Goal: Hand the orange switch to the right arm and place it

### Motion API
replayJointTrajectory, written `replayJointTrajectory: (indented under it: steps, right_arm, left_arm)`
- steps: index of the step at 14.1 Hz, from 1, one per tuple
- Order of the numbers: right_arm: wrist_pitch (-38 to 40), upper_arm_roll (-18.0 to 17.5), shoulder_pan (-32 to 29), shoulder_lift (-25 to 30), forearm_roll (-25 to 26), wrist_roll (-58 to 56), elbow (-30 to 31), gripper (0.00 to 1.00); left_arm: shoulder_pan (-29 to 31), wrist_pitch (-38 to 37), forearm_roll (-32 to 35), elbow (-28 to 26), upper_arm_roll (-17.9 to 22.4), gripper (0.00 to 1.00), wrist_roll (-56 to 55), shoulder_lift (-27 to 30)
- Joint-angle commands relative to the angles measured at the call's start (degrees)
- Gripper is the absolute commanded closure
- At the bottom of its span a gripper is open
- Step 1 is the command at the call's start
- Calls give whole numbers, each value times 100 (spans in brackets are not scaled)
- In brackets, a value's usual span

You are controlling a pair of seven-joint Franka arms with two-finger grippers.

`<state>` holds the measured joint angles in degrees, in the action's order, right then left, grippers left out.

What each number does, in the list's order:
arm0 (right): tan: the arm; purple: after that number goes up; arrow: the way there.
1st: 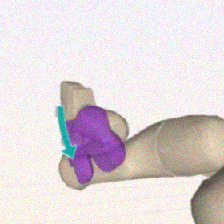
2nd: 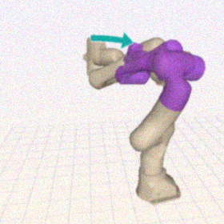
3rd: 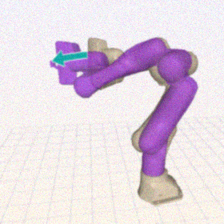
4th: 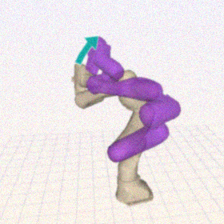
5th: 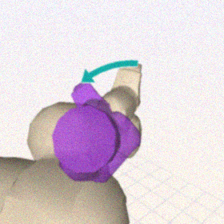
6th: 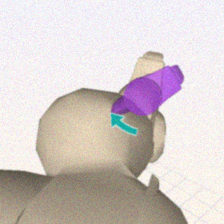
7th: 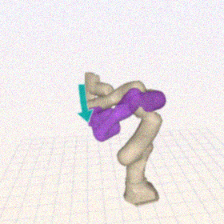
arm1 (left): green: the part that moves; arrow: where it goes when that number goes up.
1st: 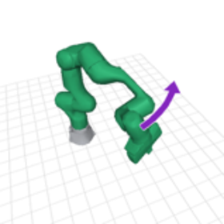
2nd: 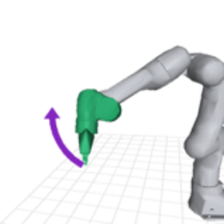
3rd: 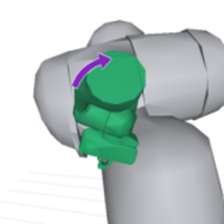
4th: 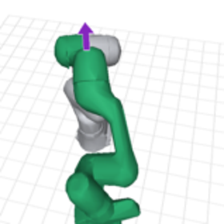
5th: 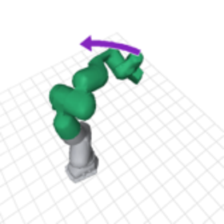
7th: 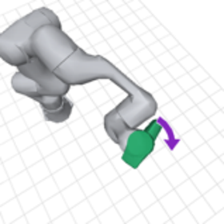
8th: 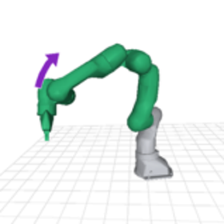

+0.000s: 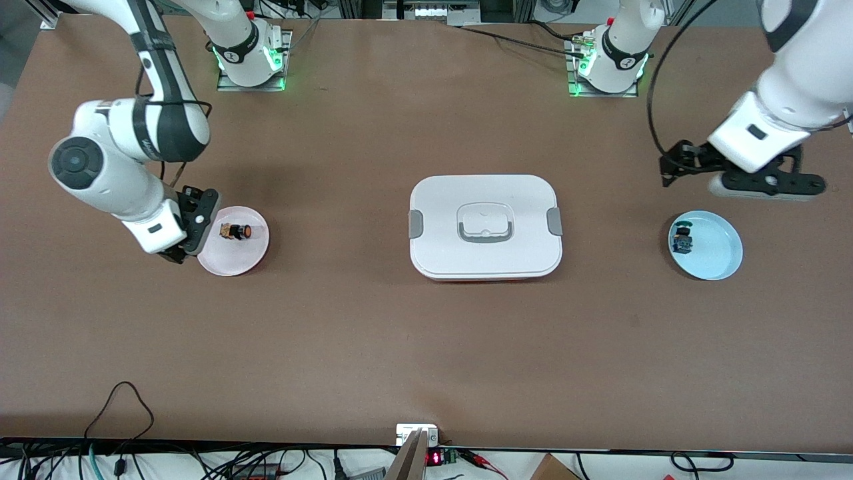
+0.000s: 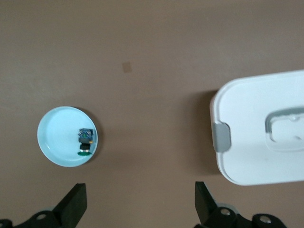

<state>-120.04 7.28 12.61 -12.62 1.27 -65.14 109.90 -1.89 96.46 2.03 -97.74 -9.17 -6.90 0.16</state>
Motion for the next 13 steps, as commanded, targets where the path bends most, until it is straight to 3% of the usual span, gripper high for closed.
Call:
replayJointTrajectory:
  steps: [1, 7, 9, 13]
  right_arm:
    - [1145, -16, -13, -13, -170, 1331, -862, 0]
    - [3151, -87, 83, 330, -435, 4969, -1971, 0]
    - [3468, -60, 295, 357, -269, 6219, -2139, 0]
    - [3364, 273, -12, 418, -83, 6399, -2183, 0]
  left_arm:
    - [109, -365, 61, 229, 20, 0, -128, -60]
    - [198, -567, -159, 220, -76, 0, -136, -60]
    - [259, -584, -719, 194, -59, 0, -153, -269]
    - [856, -1224, -1188, 124, -59, 0, -31, -386]
